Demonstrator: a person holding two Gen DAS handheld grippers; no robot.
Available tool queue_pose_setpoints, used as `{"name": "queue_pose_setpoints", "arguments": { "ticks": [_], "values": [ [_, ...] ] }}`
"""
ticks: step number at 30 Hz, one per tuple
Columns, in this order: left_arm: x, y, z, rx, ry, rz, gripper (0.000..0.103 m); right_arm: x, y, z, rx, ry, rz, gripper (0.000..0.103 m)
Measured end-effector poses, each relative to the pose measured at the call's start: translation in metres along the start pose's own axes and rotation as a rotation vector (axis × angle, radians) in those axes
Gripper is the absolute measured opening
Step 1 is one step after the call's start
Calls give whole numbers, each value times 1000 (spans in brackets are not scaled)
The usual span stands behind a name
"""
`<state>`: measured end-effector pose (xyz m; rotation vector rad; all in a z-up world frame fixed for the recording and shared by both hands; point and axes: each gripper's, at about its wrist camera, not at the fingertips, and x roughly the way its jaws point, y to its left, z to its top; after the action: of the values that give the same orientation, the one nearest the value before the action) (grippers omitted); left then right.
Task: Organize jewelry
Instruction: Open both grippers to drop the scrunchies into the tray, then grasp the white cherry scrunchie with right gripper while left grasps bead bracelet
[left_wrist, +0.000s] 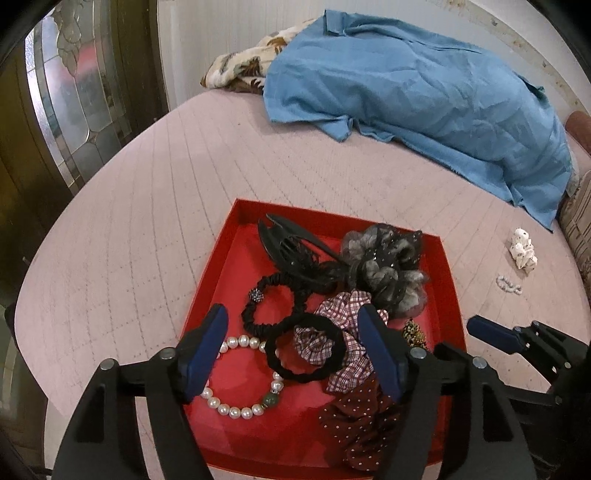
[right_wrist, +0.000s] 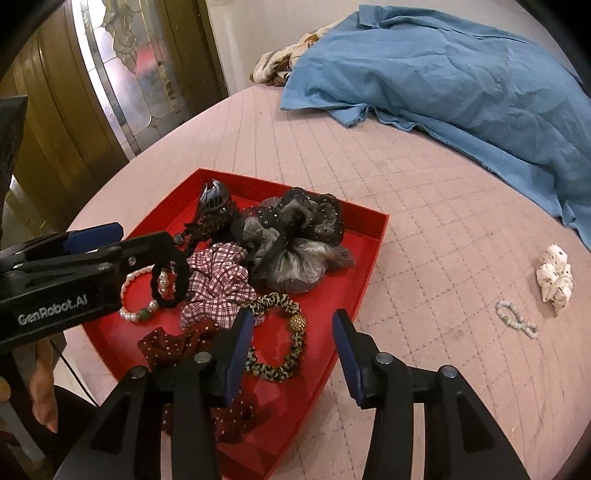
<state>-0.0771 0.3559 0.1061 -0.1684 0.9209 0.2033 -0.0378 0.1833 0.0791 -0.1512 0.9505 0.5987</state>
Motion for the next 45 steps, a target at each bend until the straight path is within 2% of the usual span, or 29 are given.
{"name": "queue_pose_setpoints", "arguments": {
  "ticks": [6, 16, 28, 36, 40, 45],
  "values": [
    [-3, 3, -1, -16, -19, 11, 72, -19, -5, -7, 34, -26, -1, 56],
    [-8, 6, -3, -32, -59, 54, 72, -38, -18, -21, 51, -44, -39, 57],
    [-24, -6, -5, -12, -185, 118, 72, -60, -54, -43, 99, -52, -100, 60],
    [-31, -18, -9, -21, -248, 102, 72, -91, -114, -76, 181, -58, -194, 62],
    [-39, -27, -15, -31, -301, 64, 72, -113, -156, -97, 246, -68, -259, 62],
    [-50, -55, -29, 20, -348, 23, 72, -138, -211, -118, 358, -91, -311, 62]
  ]
}}
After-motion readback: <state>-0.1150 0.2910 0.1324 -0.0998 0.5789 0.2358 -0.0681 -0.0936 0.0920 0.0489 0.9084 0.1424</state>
